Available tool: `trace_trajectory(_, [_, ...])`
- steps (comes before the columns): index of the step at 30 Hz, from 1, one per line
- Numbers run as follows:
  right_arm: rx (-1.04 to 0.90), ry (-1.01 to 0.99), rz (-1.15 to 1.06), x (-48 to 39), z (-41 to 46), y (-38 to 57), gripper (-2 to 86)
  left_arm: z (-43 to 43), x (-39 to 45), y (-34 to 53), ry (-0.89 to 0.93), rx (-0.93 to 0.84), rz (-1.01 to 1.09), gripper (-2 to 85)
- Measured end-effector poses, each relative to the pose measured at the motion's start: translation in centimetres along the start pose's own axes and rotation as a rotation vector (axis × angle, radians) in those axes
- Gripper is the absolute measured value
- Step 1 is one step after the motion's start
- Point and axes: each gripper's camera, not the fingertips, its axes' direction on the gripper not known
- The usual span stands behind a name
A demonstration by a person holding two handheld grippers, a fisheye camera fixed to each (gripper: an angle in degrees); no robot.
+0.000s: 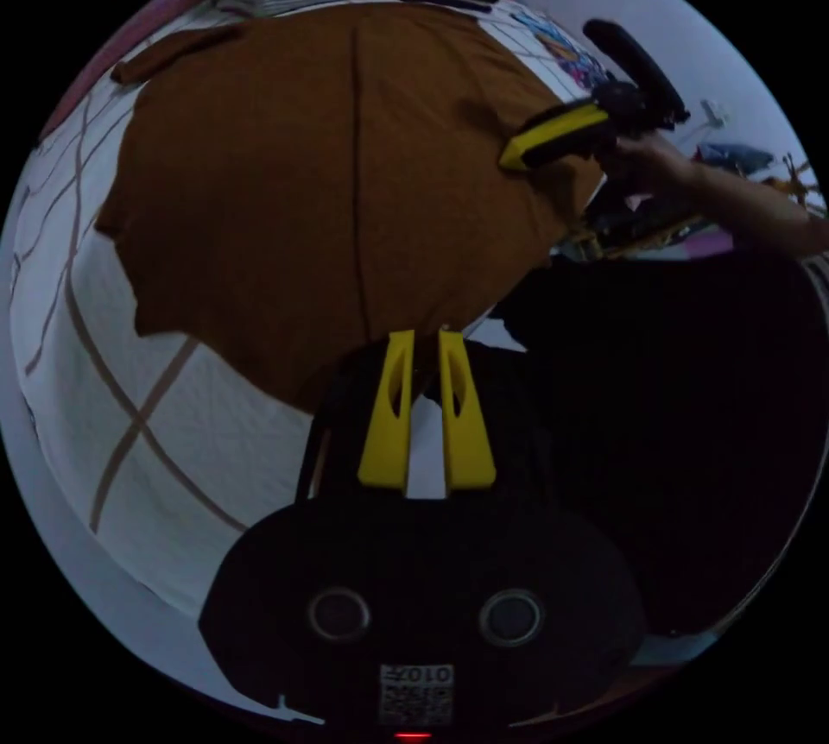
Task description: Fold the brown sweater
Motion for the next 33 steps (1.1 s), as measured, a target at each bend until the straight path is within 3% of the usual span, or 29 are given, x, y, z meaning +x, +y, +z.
trace_trajectory(6, [-0.096, 0.159, -0.055, -3.2, 0.4, -2.4, 2.7, 0.0, 4.1, -2.4, -0.246, -0.091, 0.123, 6.0])
trace_trajectory(12, [-0.122, 0.162, -0.064, -4.4, 0.1, -4.3, 2.4, -2.1, 2.1, -3.2, -0.078, -0.037, 0.004, 6.6])
trace_trajectory(17, [-0.026, 0.250, -0.121, -6.1, -0.4, -4.2, 1.6, -4.0, 3.5, -4.0, -0.195, 0.009, 0.018, 6.4])
trace_trajectory(21, [-0.086, 0.306, -0.154, -7.3, -0.9, -5.8, 1.0, -5.6, 3.2, -6.0, -0.206, -0.054, 0.008, 5.8])
trace_trajectory(26, [-0.148, 0.208, -0.128, -6.8, -2.1, -7.4, 1.3, -8.5, 1.6, -8.0, -0.151, -0.091, -0.103, 4.8])
trace_trajectory(30, [-0.217, 0.161, -0.153, -6.9, -3.4, -8.5, 2.8, -11.3, 1.6, -9.4, -0.176, -0.137, -0.041, 4.3])
trace_trajectory(33, [-0.240, 0.118, -0.188, -6.9, -5.5, -8.9, 4.2, -16.4, 0.7, -9.9, -0.146, -0.050, -0.007, 4.6])
